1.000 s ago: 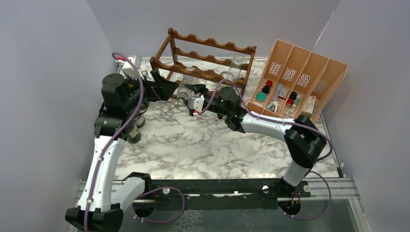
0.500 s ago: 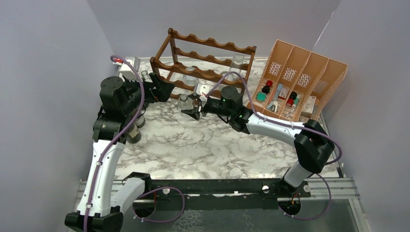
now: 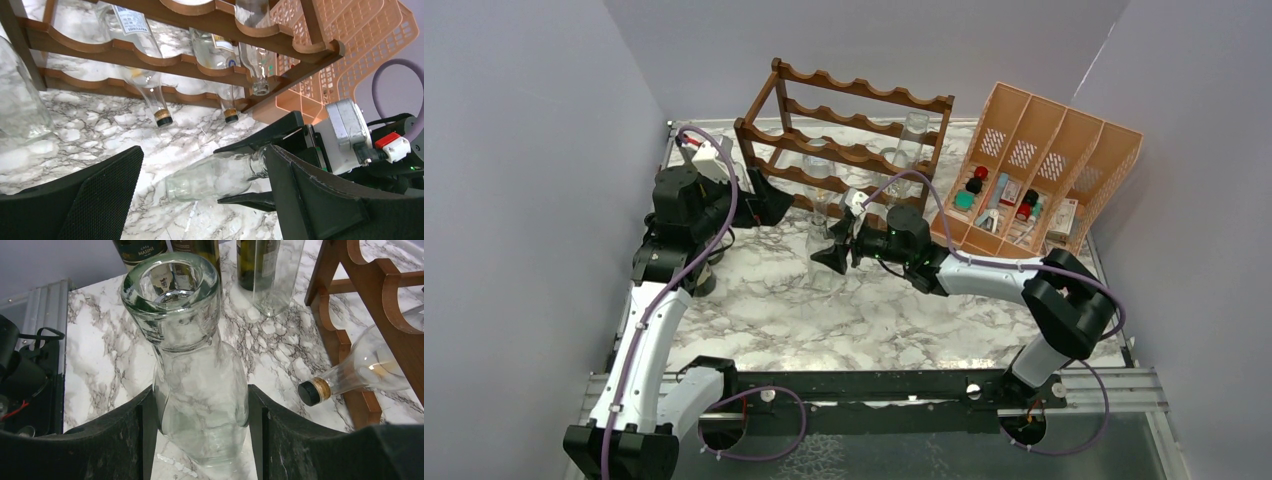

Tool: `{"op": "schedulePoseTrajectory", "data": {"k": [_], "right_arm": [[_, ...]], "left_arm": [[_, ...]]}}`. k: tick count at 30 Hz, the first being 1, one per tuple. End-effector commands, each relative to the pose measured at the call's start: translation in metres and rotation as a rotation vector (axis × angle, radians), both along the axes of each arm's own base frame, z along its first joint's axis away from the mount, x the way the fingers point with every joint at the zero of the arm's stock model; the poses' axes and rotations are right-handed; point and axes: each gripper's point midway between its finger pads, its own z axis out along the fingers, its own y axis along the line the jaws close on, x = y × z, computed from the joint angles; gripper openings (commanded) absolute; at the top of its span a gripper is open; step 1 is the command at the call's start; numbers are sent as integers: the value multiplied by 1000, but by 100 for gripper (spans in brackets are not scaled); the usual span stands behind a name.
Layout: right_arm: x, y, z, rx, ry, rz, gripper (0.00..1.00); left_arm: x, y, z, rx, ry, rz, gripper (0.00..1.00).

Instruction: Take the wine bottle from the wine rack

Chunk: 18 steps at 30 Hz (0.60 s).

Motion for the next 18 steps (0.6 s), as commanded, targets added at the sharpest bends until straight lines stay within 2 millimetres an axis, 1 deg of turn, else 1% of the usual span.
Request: {"op": "schedulePoseTrajectory", "data": {"k": [1, 3, 5, 8, 12, 13, 14, 15, 16, 18], "right_arm": [[1, 0, 18, 59, -7, -29, 33], [2, -1, 17, 37, -13, -28, 39], [3, -1, 17, 19, -18, -29, 47], [4, -2, 17, 0, -25, -32, 62], [3, -2, 18, -20, -28, -23, 71], [3, -3, 20, -19, -30, -23, 74], [2, -4, 23, -16, -34, -21, 81], [1, -4, 25, -16, -36, -17, 93], [0, -5, 28, -16, -39, -14, 100], [-2, -7, 33, -17, -44, -11, 100]], "left_arm": [[-7, -14, 2, -41, -10, -85, 98], [-9, -17, 2, -49, -15, -100, 98], [-9, -17, 0, -52, -15, -101, 98], [-10, -17, -2, -56, -11, -101, 98], [-10, -18, -5, -58, -2, -103, 98], [-10, -18, -5, -58, -4, -103, 98], [-10, -18, -5, -58, -4, -103, 98], [-10, -18, -6, -58, -2, -103, 98], [-10, -18, -5, -59, -4, -105, 98], [-11, -19, -5, -61, -5, -113, 98]]}}
